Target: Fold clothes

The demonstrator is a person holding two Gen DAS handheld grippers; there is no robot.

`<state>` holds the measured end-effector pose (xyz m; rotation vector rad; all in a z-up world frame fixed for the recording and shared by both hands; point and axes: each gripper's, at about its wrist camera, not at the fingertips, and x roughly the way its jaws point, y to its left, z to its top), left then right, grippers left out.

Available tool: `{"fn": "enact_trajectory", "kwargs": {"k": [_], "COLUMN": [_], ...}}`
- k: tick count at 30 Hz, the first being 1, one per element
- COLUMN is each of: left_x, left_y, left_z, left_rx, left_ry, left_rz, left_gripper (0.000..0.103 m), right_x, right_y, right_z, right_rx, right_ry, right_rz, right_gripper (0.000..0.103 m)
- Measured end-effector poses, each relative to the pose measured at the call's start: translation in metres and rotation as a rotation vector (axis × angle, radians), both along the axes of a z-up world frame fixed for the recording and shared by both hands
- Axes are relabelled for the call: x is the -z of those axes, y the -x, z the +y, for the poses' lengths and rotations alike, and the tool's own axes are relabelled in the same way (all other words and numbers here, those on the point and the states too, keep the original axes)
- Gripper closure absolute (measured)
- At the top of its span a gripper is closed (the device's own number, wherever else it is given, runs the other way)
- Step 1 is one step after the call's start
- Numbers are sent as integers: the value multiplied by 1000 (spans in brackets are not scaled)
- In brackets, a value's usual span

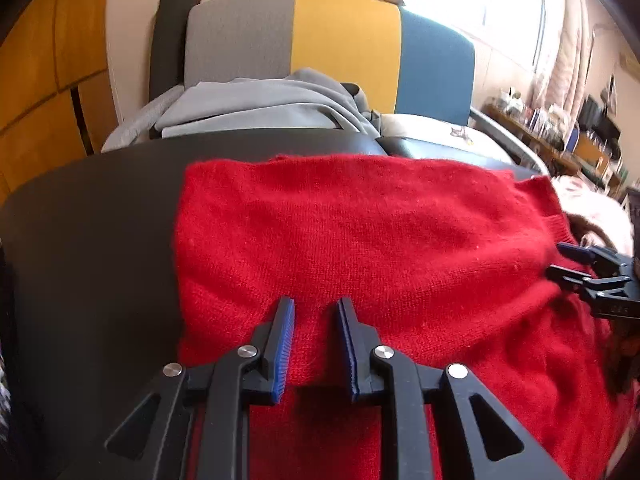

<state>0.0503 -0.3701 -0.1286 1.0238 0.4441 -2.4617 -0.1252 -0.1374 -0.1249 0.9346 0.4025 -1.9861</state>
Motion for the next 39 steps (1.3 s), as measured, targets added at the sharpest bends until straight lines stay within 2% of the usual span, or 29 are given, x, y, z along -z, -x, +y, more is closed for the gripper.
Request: {"fn": "enact_trajectory", "kwargs": {"k": [4, 6, 9, 12, 13, 17, 20, 23, 26, 29, 33, 36, 39], "left_x": [3, 4, 2, 1, 0, -18, -32, -34, -28, -15, 2, 10, 12], "left_y": [2, 11, 27, 37, 39, 21, -13, -54, -100, -146, -189, -210, -223], "left_z": [-6, -6, 3, 8, 7, 11, 16, 20, 23, 28, 46, 56, 65], "left_rx": [-15, -13, 5, 20, 19, -7, -11, -37, -83, -115, -129, -150, -164], "left_ry": [-16, 26, 142, 214, 212, 191, 154, 99, 22, -59, -94, -120, -152], "left_rz": [23, 0, -68, -115, -122, -111, -62, -43, -14, 4, -7, 18, 54], "left_gripper": [79, 79, 78, 78, 78, 77, 77, 77, 77, 77, 77, 76, 74], "right_x": [1, 1, 0, 1, 1, -9, -22, -31, -30, -23, -10, -1, 1], "right_y": [-2, -3, -6, -5, -3, -5, -20, -35, -54, -65, -80, -92, -101], "right_z": [-5, -4, -1, -3, -3, 2, 29, 56, 105, 154, 220, 251, 260], "right_rx": [-3, -2, 2, 5, 5, 37, 45, 47, 53, 108, 193, 223, 227], "right_ry": [-13, -8, -8, -17, -19, -26, 41, 83, 125, 148, 168, 212, 277], "right_rz": [12, 12, 22, 25, 23, 5, -34, -65, -146, -213, -293, -330, -361], "right_gripper": [20, 20, 19, 18, 18, 17, 12, 6, 4, 1, 0, 0, 0]}}
